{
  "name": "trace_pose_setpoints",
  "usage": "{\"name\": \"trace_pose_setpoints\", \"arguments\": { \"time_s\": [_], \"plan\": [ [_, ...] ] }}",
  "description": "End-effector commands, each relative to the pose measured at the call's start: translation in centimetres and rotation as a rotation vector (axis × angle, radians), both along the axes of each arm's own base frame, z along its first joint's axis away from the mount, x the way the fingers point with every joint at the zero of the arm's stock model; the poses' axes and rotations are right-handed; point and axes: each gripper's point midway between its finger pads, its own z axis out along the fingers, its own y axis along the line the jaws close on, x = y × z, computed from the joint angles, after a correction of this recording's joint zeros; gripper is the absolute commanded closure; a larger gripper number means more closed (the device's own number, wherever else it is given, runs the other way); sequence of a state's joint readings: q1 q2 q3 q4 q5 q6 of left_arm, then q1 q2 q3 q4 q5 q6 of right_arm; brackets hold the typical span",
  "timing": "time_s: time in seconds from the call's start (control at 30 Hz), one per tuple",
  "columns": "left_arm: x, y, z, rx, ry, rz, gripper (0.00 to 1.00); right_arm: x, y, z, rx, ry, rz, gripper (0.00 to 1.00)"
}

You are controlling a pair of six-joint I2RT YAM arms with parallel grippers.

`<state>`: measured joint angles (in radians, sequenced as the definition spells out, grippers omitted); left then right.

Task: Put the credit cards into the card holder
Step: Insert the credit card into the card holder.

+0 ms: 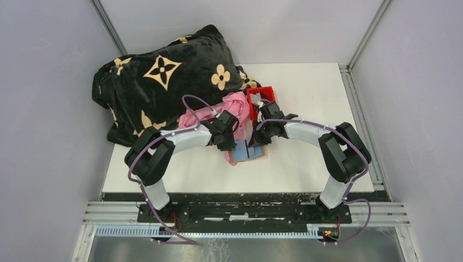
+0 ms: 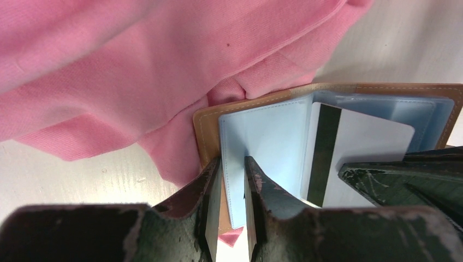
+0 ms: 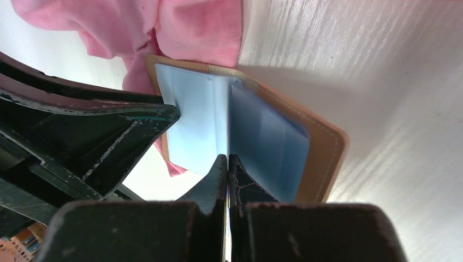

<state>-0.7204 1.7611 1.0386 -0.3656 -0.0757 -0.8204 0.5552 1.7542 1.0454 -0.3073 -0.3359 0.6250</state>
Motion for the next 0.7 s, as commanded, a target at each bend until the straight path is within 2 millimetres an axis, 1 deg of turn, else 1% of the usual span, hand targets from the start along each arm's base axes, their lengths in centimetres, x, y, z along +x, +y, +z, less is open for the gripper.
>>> {"name": "trace_pose_setpoints", "arguments": {
  "time_s": [0.0,0.27,0.43,0.67],
  "plan": [
    [-0.9,1.4,-2.4,0.095,0.030,-0.049,0.72,0.3,1.1,0.0,0.091,0.006,-0.014,0.99],
    [-1.5,2.1,-3.1,0.111,0.042,-0.049,0.72,-0.3,0.9,-1.2,0.143,0.046,-0.056,0.99],
    [-1.9,2.5,-3.4,0.126,0.051,-0.052,0.72,-0.3,0.9,-1.6,0.161,0.052,-0.065,0.99],
    [-2.0,3.2,-3.5,0.156,0.048,-0.058,0.72,-1.1,0.6,-3.4,0.157,0.087,-0.063,0.99]
  ]
}}
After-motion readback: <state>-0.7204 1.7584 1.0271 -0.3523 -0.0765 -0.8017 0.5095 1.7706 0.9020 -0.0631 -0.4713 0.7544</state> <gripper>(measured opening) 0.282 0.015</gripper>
